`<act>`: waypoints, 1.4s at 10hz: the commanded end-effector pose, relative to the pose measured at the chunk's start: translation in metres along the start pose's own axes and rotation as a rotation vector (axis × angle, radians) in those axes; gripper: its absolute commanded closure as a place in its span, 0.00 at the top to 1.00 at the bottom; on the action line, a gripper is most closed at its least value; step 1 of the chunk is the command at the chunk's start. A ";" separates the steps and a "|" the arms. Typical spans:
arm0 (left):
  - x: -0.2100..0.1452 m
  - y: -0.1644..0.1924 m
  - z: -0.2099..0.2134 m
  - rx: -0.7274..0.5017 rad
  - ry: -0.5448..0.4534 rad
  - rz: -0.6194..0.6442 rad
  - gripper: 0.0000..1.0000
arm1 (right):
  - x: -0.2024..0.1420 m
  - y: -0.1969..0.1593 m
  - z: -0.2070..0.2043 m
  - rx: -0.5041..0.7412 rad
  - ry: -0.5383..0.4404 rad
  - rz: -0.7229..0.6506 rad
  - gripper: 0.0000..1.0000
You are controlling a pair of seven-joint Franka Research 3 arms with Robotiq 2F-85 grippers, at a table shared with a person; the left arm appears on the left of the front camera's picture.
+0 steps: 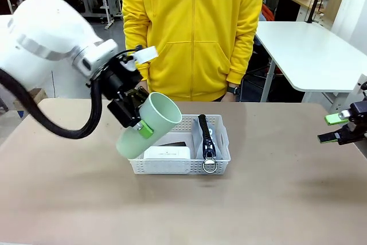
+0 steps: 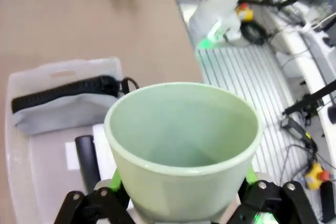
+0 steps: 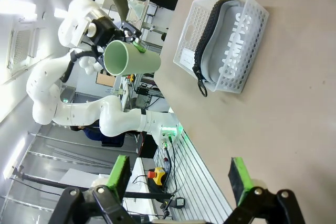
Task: Efficiently arrange items inside the basket to fit them all.
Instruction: Pick up the Reusable plastic cup and place it inside the Organizing basket.
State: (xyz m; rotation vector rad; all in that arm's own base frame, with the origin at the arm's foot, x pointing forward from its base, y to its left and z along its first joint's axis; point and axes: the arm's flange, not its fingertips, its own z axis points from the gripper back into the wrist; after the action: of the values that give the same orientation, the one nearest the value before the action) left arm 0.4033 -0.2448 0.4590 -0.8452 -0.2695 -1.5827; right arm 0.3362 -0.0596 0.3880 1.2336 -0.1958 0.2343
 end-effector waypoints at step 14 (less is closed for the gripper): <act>0.037 0.137 -0.088 0.434 0.629 0.204 0.91 | 0.002 0.003 0.002 0.008 0.000 0.000 1.00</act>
State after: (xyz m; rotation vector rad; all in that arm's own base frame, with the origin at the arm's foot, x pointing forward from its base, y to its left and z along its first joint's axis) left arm 0.4992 -0.3457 0.3854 -0.0667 -0.0558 -1.4375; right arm 0.3361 -0.0598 0.3880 1.2337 -0.1960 0.2336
